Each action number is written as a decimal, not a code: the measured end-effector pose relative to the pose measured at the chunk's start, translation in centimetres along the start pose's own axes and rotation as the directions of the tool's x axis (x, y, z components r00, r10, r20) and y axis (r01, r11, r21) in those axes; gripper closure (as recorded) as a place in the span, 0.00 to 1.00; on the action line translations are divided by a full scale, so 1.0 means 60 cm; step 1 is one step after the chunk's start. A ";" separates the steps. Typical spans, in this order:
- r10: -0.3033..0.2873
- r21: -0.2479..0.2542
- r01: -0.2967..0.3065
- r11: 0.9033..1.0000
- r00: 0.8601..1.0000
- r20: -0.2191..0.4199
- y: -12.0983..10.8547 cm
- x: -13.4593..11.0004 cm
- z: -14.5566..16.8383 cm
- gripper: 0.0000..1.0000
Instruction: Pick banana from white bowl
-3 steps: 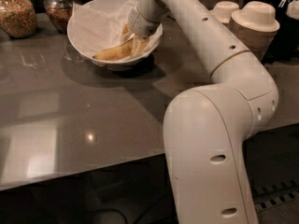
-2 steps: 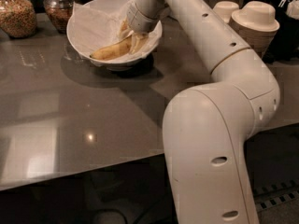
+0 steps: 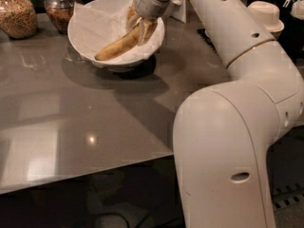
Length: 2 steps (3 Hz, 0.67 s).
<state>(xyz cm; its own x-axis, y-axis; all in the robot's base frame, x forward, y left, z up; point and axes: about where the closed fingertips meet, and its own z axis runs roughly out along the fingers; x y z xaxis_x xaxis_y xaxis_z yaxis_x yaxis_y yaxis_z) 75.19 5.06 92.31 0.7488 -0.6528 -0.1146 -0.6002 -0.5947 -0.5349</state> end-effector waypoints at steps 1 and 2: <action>0.041 0.024 -0.041 0.999 0.999 0.001 0.013 -0.010 -0.074 1.00; 0.091 0.062 -0.090 0.994 0.996 -0.002 0.040 -0.027 -0.162 1.00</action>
Offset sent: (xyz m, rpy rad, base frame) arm -0.1148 -0.0926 0.1193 0.1100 -0.0097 -0.1527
